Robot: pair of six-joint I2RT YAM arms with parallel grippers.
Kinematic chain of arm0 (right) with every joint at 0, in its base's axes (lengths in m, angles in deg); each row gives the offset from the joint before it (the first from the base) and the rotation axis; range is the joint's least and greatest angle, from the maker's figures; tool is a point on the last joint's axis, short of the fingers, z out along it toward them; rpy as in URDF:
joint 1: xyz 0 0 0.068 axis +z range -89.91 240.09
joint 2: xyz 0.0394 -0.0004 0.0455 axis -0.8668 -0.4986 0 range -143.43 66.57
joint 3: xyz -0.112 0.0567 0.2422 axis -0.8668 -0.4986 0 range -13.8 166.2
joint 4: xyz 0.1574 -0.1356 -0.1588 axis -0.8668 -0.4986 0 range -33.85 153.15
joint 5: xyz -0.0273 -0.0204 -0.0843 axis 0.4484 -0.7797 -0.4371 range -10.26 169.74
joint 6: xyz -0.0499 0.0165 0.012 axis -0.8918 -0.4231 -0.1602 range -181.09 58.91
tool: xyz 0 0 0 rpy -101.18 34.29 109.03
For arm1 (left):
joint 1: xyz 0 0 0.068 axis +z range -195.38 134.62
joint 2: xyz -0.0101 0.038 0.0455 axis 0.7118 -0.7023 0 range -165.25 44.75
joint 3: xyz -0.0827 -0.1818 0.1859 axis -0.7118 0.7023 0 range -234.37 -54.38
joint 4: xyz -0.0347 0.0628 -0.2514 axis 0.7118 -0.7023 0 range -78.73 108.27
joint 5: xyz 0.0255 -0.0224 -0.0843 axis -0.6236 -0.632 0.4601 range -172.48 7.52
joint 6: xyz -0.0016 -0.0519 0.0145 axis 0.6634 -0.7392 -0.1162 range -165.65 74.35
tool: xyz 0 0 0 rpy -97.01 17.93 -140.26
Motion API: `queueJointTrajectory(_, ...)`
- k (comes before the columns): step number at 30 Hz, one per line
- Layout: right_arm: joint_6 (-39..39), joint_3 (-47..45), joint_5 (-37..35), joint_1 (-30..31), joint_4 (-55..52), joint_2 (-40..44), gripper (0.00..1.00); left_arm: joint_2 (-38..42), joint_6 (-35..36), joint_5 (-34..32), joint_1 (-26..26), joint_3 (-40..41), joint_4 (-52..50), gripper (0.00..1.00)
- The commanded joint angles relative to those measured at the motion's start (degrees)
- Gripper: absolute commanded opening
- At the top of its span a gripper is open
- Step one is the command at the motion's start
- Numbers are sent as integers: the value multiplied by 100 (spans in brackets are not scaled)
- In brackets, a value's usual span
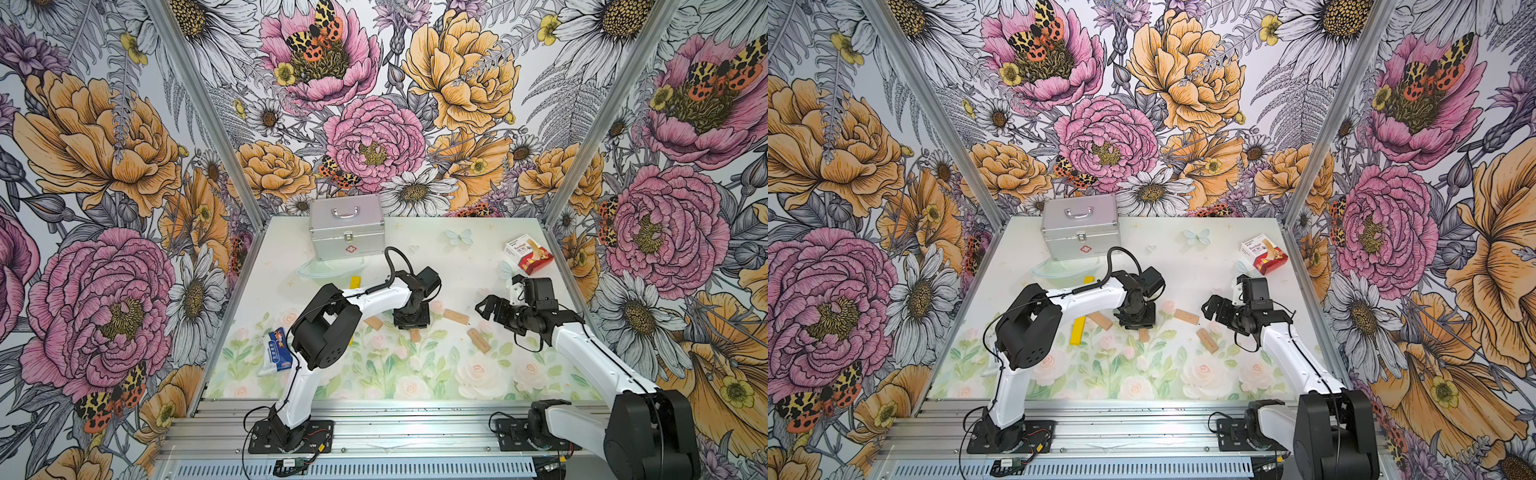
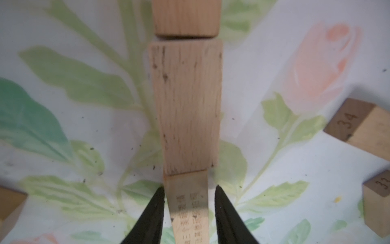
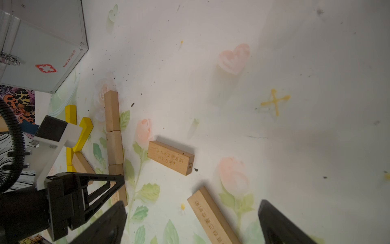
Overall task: Assemble the letter k with building blocks
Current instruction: Assemble the building block at the center of the board.
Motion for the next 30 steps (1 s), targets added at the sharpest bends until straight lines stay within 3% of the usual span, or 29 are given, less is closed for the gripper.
queueJointTrajectory(1, -109, 10, 32, -39, 128, 35, 99, 270, 108, -108, 35, -30, 14, 41)
queueJointTrajectory(9, -89, -10, 32, -37, 128, 58, 99, 581, 107, -220, 116, 2, 11, 41)
queueJointTrajectory(13, -82, -29, 23, -37, 128, 67, 99, 645, 175, -248, 177, -114, 18, 36)
queueJointTrajectory(30, -63, -109, 15, -50, 128, 172, 99, -353, 248, -18, 181, -1043, 10, 14)
